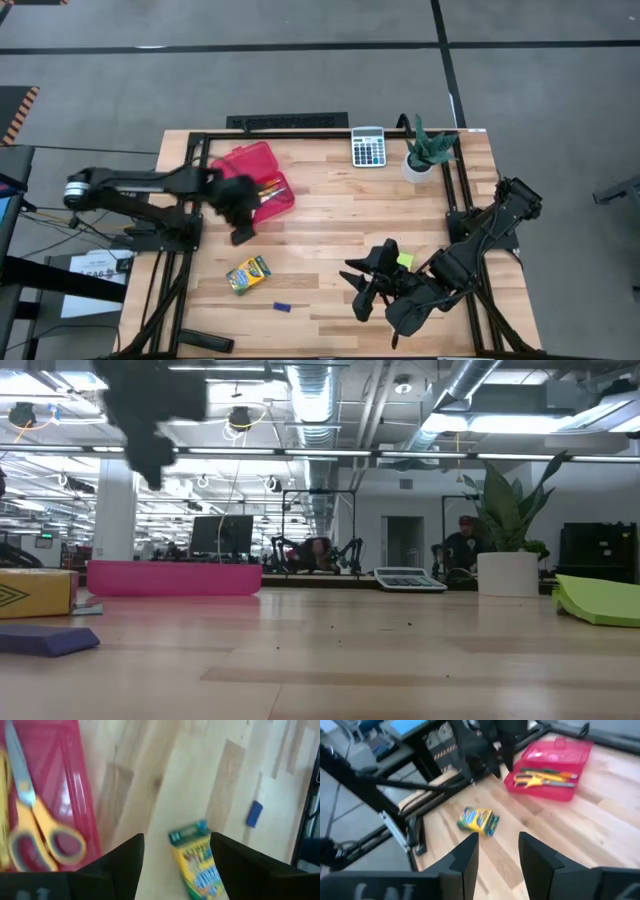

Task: Pack school essentials
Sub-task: Put the yellow crayon box into the red supply box

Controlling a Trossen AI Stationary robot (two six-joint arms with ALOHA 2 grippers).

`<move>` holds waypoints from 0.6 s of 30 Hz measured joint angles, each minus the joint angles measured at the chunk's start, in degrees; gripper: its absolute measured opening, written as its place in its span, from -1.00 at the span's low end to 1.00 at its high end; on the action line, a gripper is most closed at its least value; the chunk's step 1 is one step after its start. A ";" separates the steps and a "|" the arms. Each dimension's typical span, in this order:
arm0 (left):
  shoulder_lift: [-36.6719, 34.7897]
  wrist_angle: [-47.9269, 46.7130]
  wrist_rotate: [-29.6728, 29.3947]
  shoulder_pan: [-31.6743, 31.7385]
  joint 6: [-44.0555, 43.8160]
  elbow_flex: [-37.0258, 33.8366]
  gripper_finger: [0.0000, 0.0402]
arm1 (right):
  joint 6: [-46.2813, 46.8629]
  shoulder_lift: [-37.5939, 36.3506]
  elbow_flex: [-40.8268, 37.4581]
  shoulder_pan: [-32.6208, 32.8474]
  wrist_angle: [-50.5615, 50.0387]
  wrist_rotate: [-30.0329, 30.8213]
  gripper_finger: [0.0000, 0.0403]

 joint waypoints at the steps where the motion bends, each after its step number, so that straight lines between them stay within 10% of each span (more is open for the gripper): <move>1: -2.27 -0.36 -1.38 -2.74 -3.39 -1.08 0.13 | 0.49 0.60 0.00 -0.38 -0.05 -0.22 -0.23; 9: -12.10 2.17 -13.87 -25.21 -25.42 -10.21 0.15 | 0.54 8.23 -0.09 -2.89 1.04 -4.97 -0.02; 18: -8.08 11.65 -15.17 -35.30 -27.89 -13.44 0.35 | -1.03 14.45 -0.09 -5.36 10.65 -12.22 0.23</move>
